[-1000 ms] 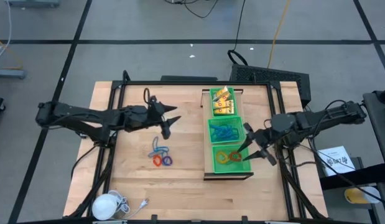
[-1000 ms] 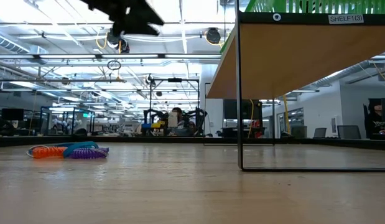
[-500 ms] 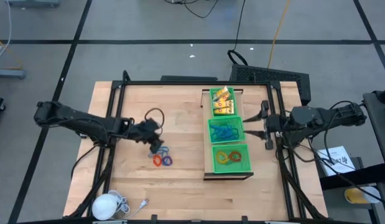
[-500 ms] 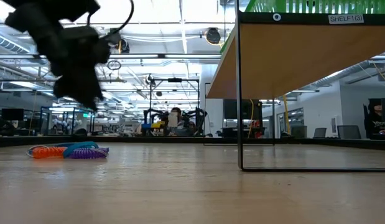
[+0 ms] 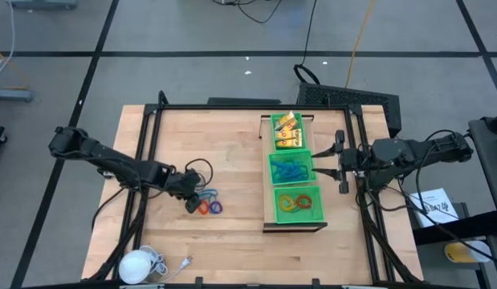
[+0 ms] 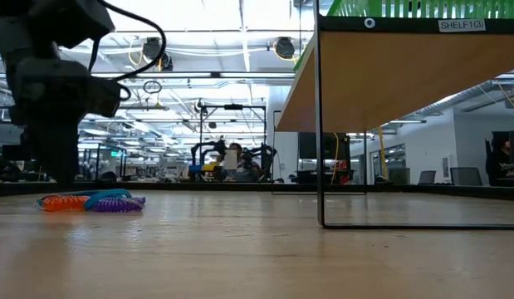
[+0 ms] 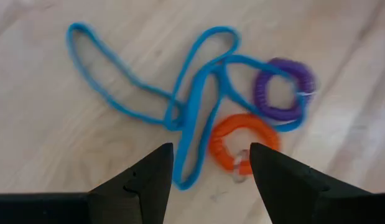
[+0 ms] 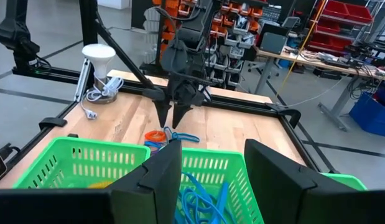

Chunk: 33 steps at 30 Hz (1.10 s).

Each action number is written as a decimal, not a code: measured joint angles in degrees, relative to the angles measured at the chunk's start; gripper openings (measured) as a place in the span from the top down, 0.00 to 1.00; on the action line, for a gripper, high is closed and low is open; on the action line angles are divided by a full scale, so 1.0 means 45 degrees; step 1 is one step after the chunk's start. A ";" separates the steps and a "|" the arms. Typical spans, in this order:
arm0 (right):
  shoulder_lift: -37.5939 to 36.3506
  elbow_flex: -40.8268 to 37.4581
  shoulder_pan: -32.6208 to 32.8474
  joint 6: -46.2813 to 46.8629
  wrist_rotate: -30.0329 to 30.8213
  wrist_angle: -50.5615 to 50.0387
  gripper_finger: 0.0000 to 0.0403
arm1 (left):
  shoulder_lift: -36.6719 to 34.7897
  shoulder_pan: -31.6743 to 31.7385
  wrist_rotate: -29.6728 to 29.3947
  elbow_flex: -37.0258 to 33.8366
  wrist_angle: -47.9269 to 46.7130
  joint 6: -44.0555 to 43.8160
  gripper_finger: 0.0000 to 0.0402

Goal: Pick & Place Office Desk Supplies
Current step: Put the blue rubber band into the middle green bin

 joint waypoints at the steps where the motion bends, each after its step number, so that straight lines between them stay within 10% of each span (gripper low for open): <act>1: 0.0017 0.0000 0.0000 -0.0003 0.0000 0.0000 0.59 | 0.0065 -0.0066 -0.0118 0.0000 -0.0148 -0.0122 0.44; 14: 0.0161 -0.0013 0.0000 0.0010 -0.0001 0.0011 0.59 | 0.2042 -0.0267 -0.0487 0.0087 -0.0306 -0.0001 0.46; 25: 0.0161 -0.0442 0.0000 0.0015 0.0000 0.0181 0.59 | 0.2025 -0.0174 -0.0772 0.0024 -0.0717 0.0085 0.95; 33: 0.0161 -0.0491 0.0000 -0.0010 0.0000 0.0438 0.59 | 0.0911 -0.0002 -0.0442 0.0253 -0.1057 -0.0132 0.99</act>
